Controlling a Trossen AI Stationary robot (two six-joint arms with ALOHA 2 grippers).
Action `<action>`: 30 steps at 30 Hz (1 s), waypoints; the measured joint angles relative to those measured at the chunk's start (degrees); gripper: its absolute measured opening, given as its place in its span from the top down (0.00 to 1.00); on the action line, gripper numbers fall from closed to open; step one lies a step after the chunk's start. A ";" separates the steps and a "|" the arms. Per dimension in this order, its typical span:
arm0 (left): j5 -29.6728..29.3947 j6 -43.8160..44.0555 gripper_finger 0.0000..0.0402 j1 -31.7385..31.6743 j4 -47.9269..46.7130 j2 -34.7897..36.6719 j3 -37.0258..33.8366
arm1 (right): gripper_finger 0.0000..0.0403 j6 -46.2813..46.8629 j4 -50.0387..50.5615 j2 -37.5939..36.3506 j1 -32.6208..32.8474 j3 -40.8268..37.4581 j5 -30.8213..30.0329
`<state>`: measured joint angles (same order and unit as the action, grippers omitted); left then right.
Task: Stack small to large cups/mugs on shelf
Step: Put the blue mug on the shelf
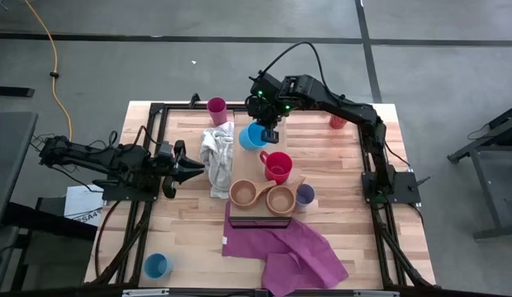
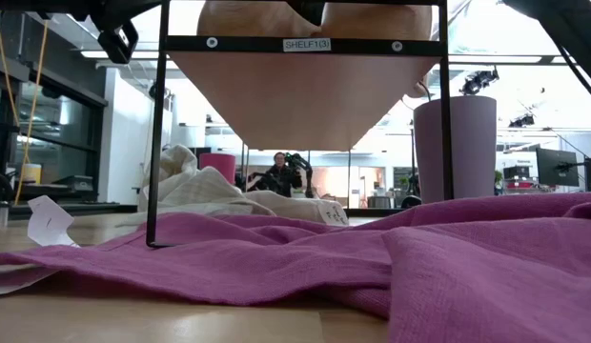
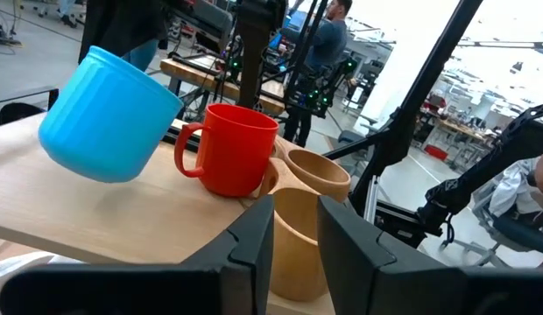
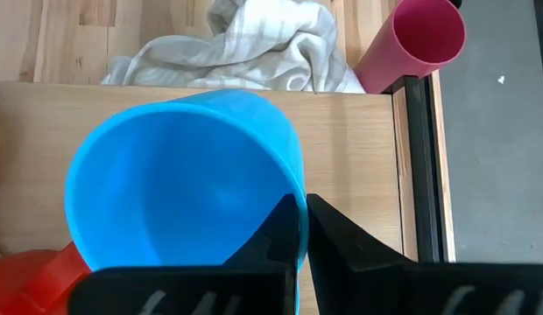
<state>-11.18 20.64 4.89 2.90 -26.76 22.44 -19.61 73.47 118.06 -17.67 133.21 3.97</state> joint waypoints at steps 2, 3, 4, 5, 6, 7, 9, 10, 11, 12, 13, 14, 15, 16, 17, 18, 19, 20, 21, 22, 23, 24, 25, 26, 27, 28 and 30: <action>0.00 0.00 0.81 0.00 0.00 0.00 0.00 | 1.00 -0.05 0.01 0.34 0.04 0.00 -0.02; 0.00 0.00 0.81 0.00 0.02 0.00 0.00 | 1.00 -0.20 0.06 0.46 0.04 -0.05 -0.02; 0.00 0.00 0.81 0.00 0.02 0.00 0.00 | 1.00 -0.20 -0.10 0.58 0.04 -0.07 -0.02; 0.00 0.00 0.81 0.00 0.02 0.00 0.00 | 1.00 -0.20 -0.48 0.68 0.04 -0.04 -0.02; 0.00 0.00 0.81 0.00 0.00 0.00 0.00 | 1.00 -0.18 -0.61 0.72 0.04 -0.04 -0.02; 0.00 0.00 0.81 0.00 0.02 0.00 0.00 | 1.00 -0.15 -0.28 0.85 0.04 -0.04 -0.02; 0.00 0.00 0.81 -0.02 0.02 0.00 0.00 | 1.00 -0.19 -0.40 1.46 0.04 -0.04 -0.02; 0.00 0.01 0.81 0.00 0.01 0.00 0.00 | 1.00 -0.21 -0.39 1.63 0.04 -0.05 -0.03; 0.00 0.01 0.81 0.00 0.00 0.00 0.00 | 1.00 -0.29 -0.31 1.73 0.04 -0.07 -0.03; 0.00 0.01 0.81 0.00 0.02 0.02 0.00 | 1.00 -0.40 -0.45 1.75 0.04 -0.07 -0.04; 0.00 0.02 0.81 0.00 0.02 0.01 0.00 | 1.00 -0.40 -0.53 1.75 0.04 -0.04 -0.04; 0.00 0.01 0.81 -0.01 0.01 0.00 0.00 | 1.00 -0.42 -0.47 1.75 0.04 -0.04 -0.04; 0.00 0.02 0.81 0.00 0.01 0.01 0.00 | 1.00 -0.42 -0.37 1.82 0.04 -0.04 -0.04; 0.00 0.00 0.81 0.00 0.02 0.02 0.00 | 1.00 -0.50 -0.44 1.84 0.04 -0.04 -0.02; 0.00 0.01 0.81 -0.02 0.02 0.02 0.00 | 1.00 -0.76 -0.44 1.84 0.04 -0.04 -0.06; 0.00 0.02 0.81 -0.02 0.00 0.02 0.00 | 1.00 -0.85 -0.44 1.84 0.04 -0.04 -0.05; -0.01 0.01 0.81 0.00 0.00 0.01 0.00 | 1.00 -0.84 -0.44 1.84 0.04 -0.04 -0.04; -0.02 0.02 0.81 0.00 0.00 0.02 0.00 | 1.00 -0.83 -0.42 1.84 0.04 -0.04 -0.06; 0.00 0.02 0.81 0.00 0.00 0.02 0.00 | 1.00 -0.83 -0.39 1.84 0.04 -0.04 -0.04; 0.00 0.01 0.81 0.00 0.00 0.02 0.00 | 1.00 -0.86 -0.39 1.84 0.05 -0.04 -0.06; -0.01 0.00 0.81 0.00 0.00 0.00 0.00 | 1.00 -0.99 -0.39 1.84 0.06 -0.04 -0.05; -0.01 0.00 0.81 -0.01 0.00 0.01 0.00 | 1.00 -1.05 -0.38 1.84 0.06 -0.04 -0.07; 0.00 0.02 0.81 0.00 0.00 0.02 0.00 | 1.00 -1.18 -0.37 1.84 0.06 -0.04 -0.04; 0.00 0.02 0.81 0.00 0.00 0.02 0.00 | 1.00 -1.32 -0.33 1.84 0.06 -0.04 -0.04; 0.00 0.01 0.81 0.00 0.00 0.00 0.00 | 1.00 -1.47 -0.31 1.84 0.06 -0.04 -0.03; 0.00 0.01 0.81 0.00 0.00 0.01 0.00 | 0.99 -1.63 -0.27 1.84 0.06 -0.04 -0.01; 0.00 0.02 0.81 0.00 0.00 0.02 0.00 | 0.96 -1.66 -0.12 1.84 0.06 -0.04 0.08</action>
<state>-11.18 20.66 4.89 2.90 -26.74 22.44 -21.28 73.35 119.90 -17.61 133.16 4.05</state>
